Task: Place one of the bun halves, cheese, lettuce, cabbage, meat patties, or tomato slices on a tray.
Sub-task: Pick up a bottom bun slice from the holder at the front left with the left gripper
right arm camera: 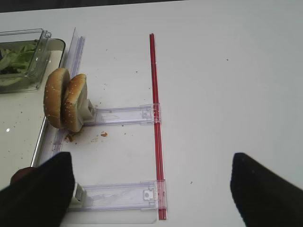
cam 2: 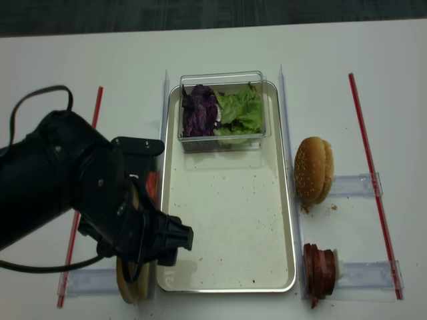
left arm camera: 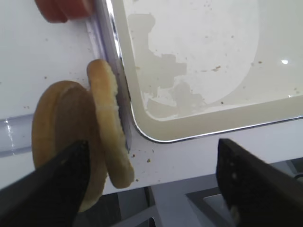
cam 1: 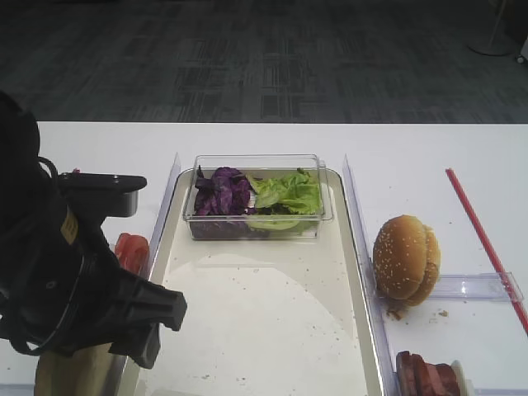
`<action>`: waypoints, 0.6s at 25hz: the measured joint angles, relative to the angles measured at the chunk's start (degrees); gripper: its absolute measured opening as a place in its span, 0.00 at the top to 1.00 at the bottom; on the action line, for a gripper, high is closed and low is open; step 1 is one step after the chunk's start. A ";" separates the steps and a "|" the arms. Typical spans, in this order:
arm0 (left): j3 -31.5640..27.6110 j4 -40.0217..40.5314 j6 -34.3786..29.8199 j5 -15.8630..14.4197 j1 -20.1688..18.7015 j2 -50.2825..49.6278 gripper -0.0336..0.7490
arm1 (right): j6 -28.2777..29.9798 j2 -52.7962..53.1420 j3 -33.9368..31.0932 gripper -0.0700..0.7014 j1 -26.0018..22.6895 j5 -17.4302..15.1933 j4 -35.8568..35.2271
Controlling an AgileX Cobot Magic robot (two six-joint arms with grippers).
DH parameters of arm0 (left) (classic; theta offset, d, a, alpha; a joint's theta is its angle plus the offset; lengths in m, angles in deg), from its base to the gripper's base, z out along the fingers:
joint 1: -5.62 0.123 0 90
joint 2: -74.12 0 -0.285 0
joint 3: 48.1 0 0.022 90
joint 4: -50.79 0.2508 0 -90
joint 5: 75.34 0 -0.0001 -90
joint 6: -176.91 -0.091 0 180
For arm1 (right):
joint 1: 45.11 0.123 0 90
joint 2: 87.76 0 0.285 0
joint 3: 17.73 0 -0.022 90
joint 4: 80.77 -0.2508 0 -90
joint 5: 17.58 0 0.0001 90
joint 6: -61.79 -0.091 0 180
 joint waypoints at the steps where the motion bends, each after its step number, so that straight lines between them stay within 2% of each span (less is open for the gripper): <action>1: 0.00 0.00 0.11 0.25 0.00 0.00 0.31 | 0.00 0.00 0.00 0.03 0.00 0.00 0.00; 9: 0.00 1.27 0.41 1.04 0.00 -0.14 0.31 | 0.00 0.00 0.00 0.03 0.00 0.00 0.00; 15: -2.67 2.18 1.85 3.05 0.00 -0.25 0.31 | 0.00 0.00 0.00 0.03 0.00 0.00 0.00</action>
